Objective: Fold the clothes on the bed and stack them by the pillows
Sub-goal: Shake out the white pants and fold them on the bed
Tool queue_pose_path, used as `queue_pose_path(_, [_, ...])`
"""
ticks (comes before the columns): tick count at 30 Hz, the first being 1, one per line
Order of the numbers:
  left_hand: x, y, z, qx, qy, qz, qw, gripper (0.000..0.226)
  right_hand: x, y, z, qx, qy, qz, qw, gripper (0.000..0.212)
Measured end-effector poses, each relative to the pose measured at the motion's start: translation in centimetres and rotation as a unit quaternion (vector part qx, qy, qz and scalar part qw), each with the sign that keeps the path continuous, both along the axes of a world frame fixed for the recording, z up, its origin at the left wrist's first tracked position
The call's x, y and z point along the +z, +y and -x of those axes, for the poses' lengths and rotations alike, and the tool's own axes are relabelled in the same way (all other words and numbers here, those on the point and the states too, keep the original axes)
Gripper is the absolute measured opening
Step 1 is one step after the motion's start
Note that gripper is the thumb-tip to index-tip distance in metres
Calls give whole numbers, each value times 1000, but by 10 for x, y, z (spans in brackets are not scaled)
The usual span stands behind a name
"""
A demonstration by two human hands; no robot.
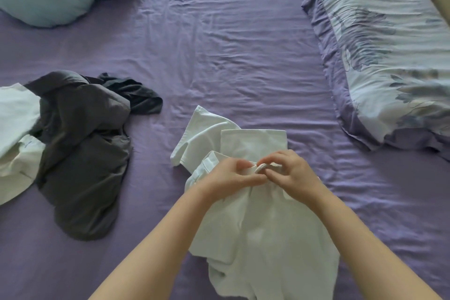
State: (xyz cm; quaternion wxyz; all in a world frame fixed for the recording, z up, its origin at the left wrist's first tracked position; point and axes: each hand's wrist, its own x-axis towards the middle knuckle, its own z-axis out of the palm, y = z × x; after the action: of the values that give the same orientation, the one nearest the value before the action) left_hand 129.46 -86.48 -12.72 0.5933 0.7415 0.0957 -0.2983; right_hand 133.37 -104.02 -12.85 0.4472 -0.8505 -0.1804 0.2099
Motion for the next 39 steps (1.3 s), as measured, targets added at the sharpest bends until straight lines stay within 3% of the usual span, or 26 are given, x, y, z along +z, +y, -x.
queue_pose_path(3, [3,3,6,6,-37,-24,999,20,11,-5,-3,18,143,-72,987,11])
queue_pose_path(6, [6,3,11,-3,-48,-8,999,36,13,-10,-3,48,175,-73,981,14])
queue_pose_path(9, [6,2,18,13,-41,5,999,34,12,-10,-1,43,175,-74,981,11])
queue_pose_path(12, [5,2,22,19,-30,18,999,12,8,-10,5,30,151,-61,986,9])
queue_pose_path(21, [12,4,30,29,-16,49,998,12,11,-7,14,27,102,-86,991,4])
queue_pose_path(23, [12,3,31,-6,-39,-8,999,20,11,-9,16,38,84,-50,995,1])
queue_pose_path(25, [7,2,33,-60,-101,-144,983,19,6,-14,17,84,16,47,995,7])
queue_pose_path(28, [1,8,35,-101,-184,-293,933,23,-9,-25,17,155,-111,240,952,29])
queue_pose_path(30, [-8,18,35,-84,-202,-315,924,39,-24,-34,18,127,-106,263,951,49])
queue_pose_path(32, [-19,30,35,-30,-185,-310,932,50,-41,-42,18,85,-79,264,958,60])
queue_pose_path(35, [-44,46,33,43,-84,-335,938,62,-72,-54,16,24,-43,276,960,67])
queue_pose_path(39, [-79,60,30,146,24,-306,940,62,-110,-66,21,-139,37,230,962,59])
